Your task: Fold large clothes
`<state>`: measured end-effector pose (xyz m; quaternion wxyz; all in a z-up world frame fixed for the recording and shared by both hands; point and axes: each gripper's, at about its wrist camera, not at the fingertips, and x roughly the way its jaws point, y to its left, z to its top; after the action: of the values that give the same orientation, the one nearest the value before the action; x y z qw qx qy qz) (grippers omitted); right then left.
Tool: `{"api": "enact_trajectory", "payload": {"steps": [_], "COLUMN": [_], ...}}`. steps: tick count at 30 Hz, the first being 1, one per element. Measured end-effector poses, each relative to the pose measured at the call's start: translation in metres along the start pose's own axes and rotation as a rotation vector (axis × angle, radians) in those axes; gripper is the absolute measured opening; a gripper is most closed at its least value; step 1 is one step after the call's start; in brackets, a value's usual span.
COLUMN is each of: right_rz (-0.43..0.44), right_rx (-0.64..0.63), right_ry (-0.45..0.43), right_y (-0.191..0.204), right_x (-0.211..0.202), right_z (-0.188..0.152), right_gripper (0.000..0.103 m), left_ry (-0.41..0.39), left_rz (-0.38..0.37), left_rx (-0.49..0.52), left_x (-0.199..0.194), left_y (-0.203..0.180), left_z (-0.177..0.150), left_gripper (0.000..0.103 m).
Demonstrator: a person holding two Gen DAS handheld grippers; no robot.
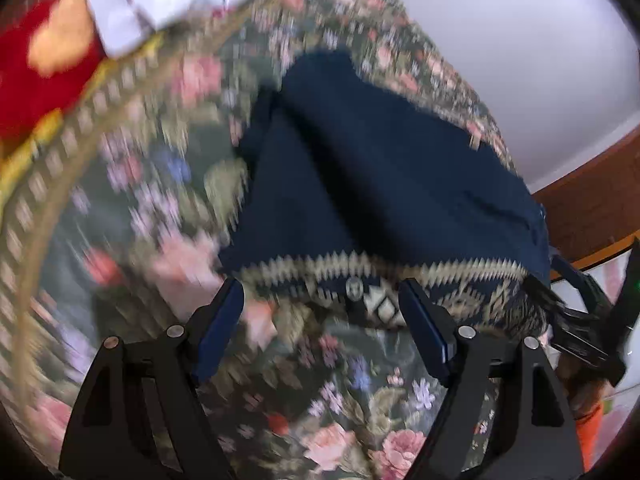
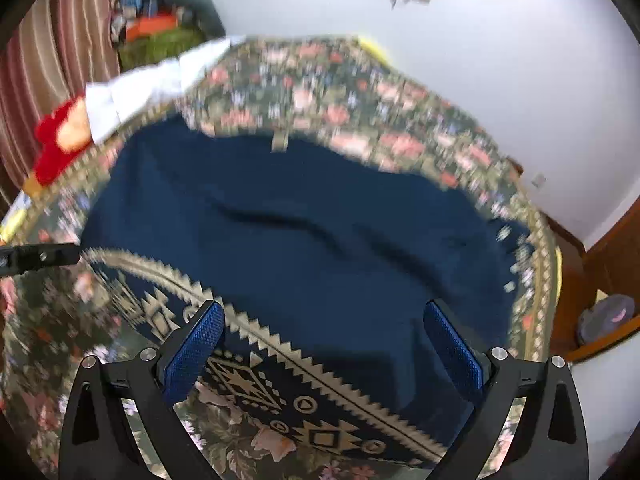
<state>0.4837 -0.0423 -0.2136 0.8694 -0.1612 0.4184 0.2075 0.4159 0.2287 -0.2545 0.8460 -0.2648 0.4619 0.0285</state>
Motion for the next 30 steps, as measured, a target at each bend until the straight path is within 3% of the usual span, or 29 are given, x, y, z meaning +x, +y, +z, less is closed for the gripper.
{"api": "enact_trajectory", "payload": {"steps": [2,7,10,20,25,27,30], "right_rz": [0.014,0.037,0.047,0.106,0.108,0.112,0.121], "right_rx": [0.003,-0.001,0.001,0.014,0.019,0.021,0.03], "right_ry": [0.038,0.05,0.056,0.042,0.038,0.038,0.045], "right_y": [-0.001,-0.006,-0.009,-0.019,-0.018,-0.019,-0.02], "right_x": [0.015,0.033,0.036,0.046,0.046,0.046,0.045], "right_z": [-0.006,-0.012,-0.01,-0.01,-0.01,-0.011,-0.01], "right_gripper": [0.102,0.103,0.103,0.103,0.103,0.103,0.103], "left_ry": [0.04,0.107,0.112,-0.093,-0.145,-0.183,-0.207], "left_rz": [-0.051,-0.287,-0.36,-0.452,-0.333,-0.25,-0.14], "left_rx": [-0.05,-0.223,-0.288,-0.323,-0.305,-0.285,-0.259], "left_x": [0.013,0.048,0.064,0.065,0.077,0.077,0.078], "left_y": [0.003,0.006,0.009,0.004,-0.013,-0.024,-0.041], "left_z": [-0.008,-0.014,-0.013,0.013,0.035,0.045,0.053], "left_gripper": [0.08,0.08,0.08,0.079,0.075,0.066,0.042]}}
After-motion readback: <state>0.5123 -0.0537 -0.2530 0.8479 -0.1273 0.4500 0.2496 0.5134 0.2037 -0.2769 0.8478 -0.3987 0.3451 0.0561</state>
